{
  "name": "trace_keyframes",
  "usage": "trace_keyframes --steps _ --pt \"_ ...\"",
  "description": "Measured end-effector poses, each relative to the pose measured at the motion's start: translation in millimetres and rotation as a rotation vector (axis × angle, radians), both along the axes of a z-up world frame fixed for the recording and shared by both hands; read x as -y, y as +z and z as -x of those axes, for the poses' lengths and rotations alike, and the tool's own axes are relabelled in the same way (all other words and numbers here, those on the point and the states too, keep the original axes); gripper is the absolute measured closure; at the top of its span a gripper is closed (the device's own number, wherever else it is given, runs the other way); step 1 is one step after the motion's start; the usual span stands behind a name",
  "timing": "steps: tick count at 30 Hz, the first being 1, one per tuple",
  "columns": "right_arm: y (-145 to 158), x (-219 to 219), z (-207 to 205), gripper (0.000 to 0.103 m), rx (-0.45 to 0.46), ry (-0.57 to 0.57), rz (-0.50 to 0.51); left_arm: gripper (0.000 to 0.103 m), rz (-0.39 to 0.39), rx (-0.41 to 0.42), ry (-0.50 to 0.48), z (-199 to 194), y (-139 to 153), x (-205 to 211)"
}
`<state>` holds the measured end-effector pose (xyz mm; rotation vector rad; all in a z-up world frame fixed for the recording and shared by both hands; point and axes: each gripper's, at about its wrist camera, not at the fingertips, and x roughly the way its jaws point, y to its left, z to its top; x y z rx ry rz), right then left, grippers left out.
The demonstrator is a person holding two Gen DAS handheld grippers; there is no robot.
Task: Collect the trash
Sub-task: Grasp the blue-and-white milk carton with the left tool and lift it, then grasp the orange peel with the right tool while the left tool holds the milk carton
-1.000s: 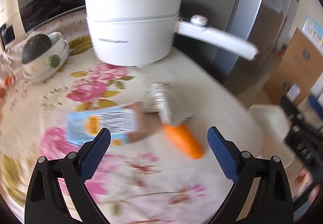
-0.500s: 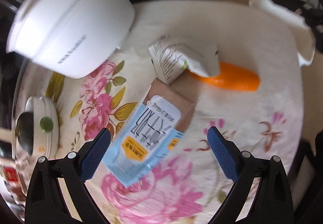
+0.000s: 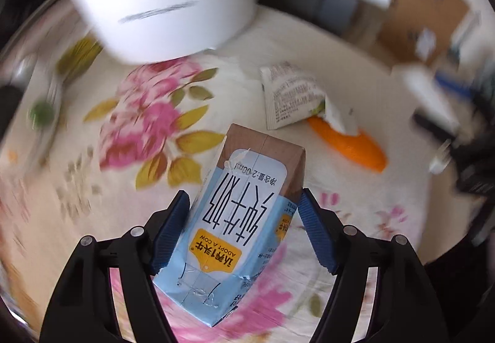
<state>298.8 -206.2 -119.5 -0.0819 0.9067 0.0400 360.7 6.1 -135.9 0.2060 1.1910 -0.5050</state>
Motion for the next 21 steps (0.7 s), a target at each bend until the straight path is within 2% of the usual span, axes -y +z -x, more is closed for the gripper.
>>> trace_keyframes --steps 4,6,7,9,10,12,15,17,19,20,21 --pt "-8.9 -17.0 -0.7 0.007 -0.041 0.064 0.014 0.032 0.289 -0.022 0.225 20.6 14.2 -51.2" --pt "-13.5 -26.9 -0.3 0.007 -0.048 0.087 0.033 0.032 0.484 -0.059 0.407 33.6 11.9 -87.9" --pt "-15.9 -33.5 0.2 0.007 -0.050 0.101 0.049 0.032 0.613 -0.080 0.517 44.2 7.3 -112.1" --pt "-19.5 -41.9 0.8 0.007 -0.055 0.114 0.070 0.032 0.762 -0.096 0.641 62.4 4.3 -133.9" --pt "-21.2 -46.0 0.4 0.007 -0.061 0.120 0.073 0.032 0.813 -0.093 0.683 71.6 4.5 -142.7" --pt "-23.5 -50.4 -0.2 0.007 -0.078 0.126 0.052 0.032 0.854 -0.058 0.722 94.1 10.2 -157.3" --pt "-26.2 -54.9 -3.4 0.008 -0.105 0.124 -0.001 0.032 0.858 0.022 0.705 120.8 21.7 -168.7" --pt "-29.0 -57.3 -8.5 0.016 -0.128 0.107 -0.019 0.032 0.876 0.063 0.690 136.4 25.8 -173.4" --pt "-33.3 -57.8 -14.2 0.019 -0.158 0.077 -0.052 0.032 0.946 0.049 0.661 143.3 26.5 -175.5" --pt "-35.3 -58.1 -16.8 0.020 -0.165 0.065 -0.062 0.032 0.952 0.051 0.653 148.7 27.7 -177.0" --pt "-37.5 -59.8 -19.5 0.026 -0.168 0.053 -0.060 0.032 0.938 0.063 0.644 148.9 30.5 -175.3"
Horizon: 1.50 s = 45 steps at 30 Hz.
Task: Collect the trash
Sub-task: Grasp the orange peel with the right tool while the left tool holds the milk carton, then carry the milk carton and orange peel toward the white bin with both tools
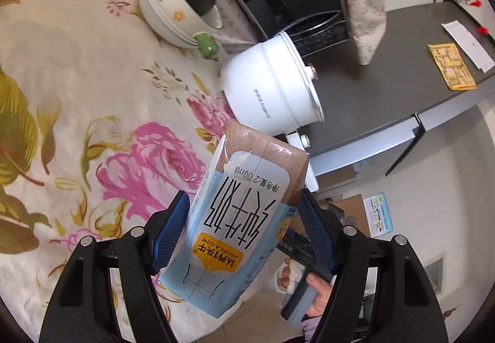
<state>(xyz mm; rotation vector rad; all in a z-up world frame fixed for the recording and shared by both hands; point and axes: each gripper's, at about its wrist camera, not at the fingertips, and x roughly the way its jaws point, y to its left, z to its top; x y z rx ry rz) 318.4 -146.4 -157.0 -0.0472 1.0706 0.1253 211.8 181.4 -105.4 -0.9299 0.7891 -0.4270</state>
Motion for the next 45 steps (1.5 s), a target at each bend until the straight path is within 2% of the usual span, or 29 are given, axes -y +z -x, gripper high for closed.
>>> trace_keyframes --steps 1,2,3,5,6,9,11,23,30,45 --pt "-1.9 -1.3 -1.4 0.033 -0.003 -0.006 0.005 0.032 -0.017 0.005 -0.001 -1.2 1.2 1.0" --pt "-2.5 -3.0 -2.4 0.043 0.005 -0.016 0.014 0.032 -0.028 0.011 -0.004 -3.1 1.2 1.7" --pt "-1.7 -5.4 -3.0 0.062 0.010 -0.020 0.005 0.032 -0.027 0.012 -0.007 -6.4 -0.6 2.4" --pt "-0.3 -8.1 -3.1 0.084 -0.006 -0.040 -0.006 0.032 -0.037 0.013 -0.005 -7.4 0.3 2.9" --pt "-0.1 -8.6 -2.4 0.087 -0.014 -0.044 -0.018 0.032 -0.050 0.012 0.001 -7.8 -0.2 2.7" --pt "1.5 -10.7 3.8 0.091 -0.041 -0.034 -0.110 0.032 -0.069 -0.002 0.029 -4.2 -1.4 -1.6" --pt "5.3 -16.6 7.8 0.091 -0.051 -0.009 -0.159 0.032 -0.055 -0.009 0.043 -2.5 -4.4 -6.7" --pt "62.4 -70.5 50.3 0.092 0.055 0.253 -0.360 0.032 -0.009 -0.031 0.129 1.8 -9.5 -24.9" --pt "76.3 -79.6 62.3 0.092 0.130 0.294 -0.348 0.032 -0.020 -0.032 0.134 0.6 -9.0 -21.5" --pt "92.4 -53.6 73.7 0.092 0.219 0.251 -0.315 0.032 -0.082 -0.017 0.087 -8.8 -4.3 20.1"
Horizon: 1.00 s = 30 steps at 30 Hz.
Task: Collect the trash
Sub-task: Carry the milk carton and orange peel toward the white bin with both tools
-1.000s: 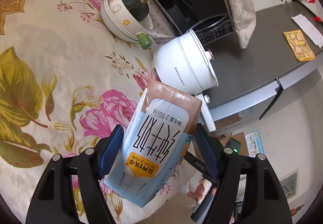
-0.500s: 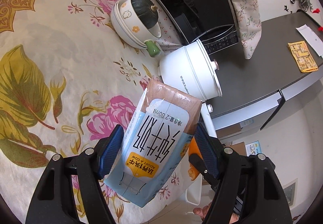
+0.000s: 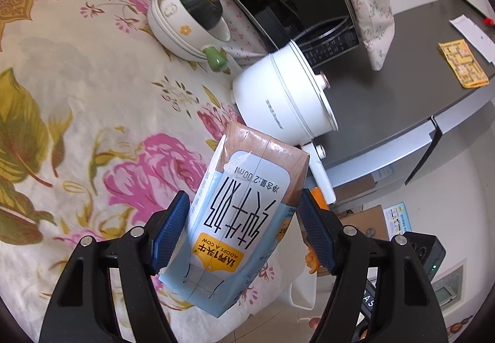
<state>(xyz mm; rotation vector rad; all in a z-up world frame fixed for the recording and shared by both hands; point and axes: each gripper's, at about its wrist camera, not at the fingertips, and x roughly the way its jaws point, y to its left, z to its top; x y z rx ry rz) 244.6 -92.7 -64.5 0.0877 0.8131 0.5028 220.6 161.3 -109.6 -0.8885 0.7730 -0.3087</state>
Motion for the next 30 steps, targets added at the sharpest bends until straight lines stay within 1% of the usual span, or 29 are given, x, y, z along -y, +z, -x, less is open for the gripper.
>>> trace_keyframes --steps 4,11,16,19,21,26,30 --pt "2.7 22.5 -1.7 0.092 0.005 -0.059 -0.009 0.032 -0.005 -0.003 -0.027 -3.9 -0.5 15.7" --pt "7.4 73.9 -2.1 0.092 0.014 -0.176 -0.029 0.032 -0.033 -0.002 -0.100 -12.0 4.6 63.0" --pt "6.1 126.2 0.6 0.091 0.004 -0.279 -0.048 0.032 -0.002 -0.025 -0.143 -15.7 -4.8 102.2" --pt "3.1 157.0 3.8 0.091 -0.003 -0.340 -0.048 0.032 0.025 -0.052 -0.188 -20.5 -11.6 133.0" --pt "0.1 176.1 6.1 0.091 -0.001 -0.384 -0.031 0.032 0.020 -0.055 -0.215 -22.6 -11.9 151.0" --pt "-8.2 228.7 13.3 0.091 0.019 -0.525 0.050 0.032 0.011 -0.044 -0.285 -27.2 -7.8 196.8" --pt "-16.5 268.6 14.1 0.091 0.014 -0.623 0.105 0.032 0.001 -0.042 -0.339 -33.1 -6.6 232.6"
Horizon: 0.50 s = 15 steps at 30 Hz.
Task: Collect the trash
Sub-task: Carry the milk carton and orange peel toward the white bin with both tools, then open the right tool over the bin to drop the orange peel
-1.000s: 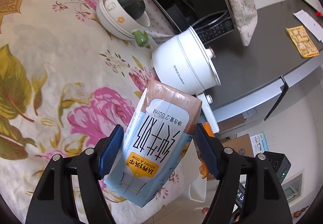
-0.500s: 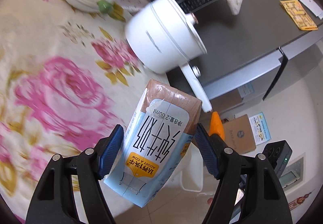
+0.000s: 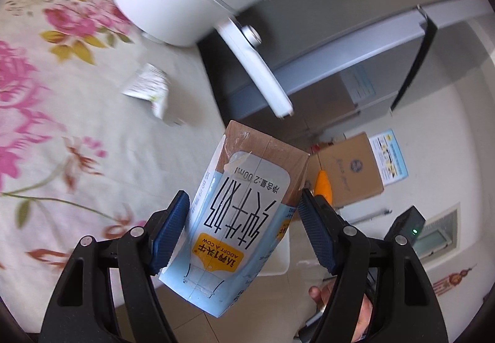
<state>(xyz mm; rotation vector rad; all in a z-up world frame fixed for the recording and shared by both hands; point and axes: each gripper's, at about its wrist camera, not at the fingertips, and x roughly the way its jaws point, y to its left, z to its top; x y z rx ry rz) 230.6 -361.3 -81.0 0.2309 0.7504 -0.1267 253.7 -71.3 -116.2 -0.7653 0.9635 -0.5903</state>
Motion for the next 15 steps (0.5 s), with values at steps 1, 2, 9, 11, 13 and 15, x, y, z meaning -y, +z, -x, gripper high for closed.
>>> trace_keyframes --steps 1,2,9,11,13,15 --pt "-3.2 10.4 0.7 0.091 -0.007 -0.026 0.003 0.032 -0.001 -0.003 -0.013 -1.4 -0.4 8.7" --pt "-7.2 22.8 0.2 0.091 -0.019 -0.057 -0.003 0.032 -0.003 -0.005 -0.024 -2.5 -0.7 16.1" --pt "-24.4 84.1 -1.1 0.088 -0.066 -0.208 -0.028 0.032 -0.026 -0.006 -0.086 -8.7 -1.1 59.2" --pt "-25.5 88.8 -0.9 0.085 -0.071 -0.220 -0.021 0.032 -0.029 -0.008 -0.100 -11.0 -2.5 70.9" --pt "-26.9 91.5 -1.9 0.073 -0.072 -0.228 -0.019 0.032 -0.031 -0.012 -0.113 -13.5 -3.8 81.7" --pt "-25.0 94.0 1.3 0.051 -0.064 -0.243 -0.006 0.032 -0.034 -0.019 -0.129 -16.6 -5.8 95.1"
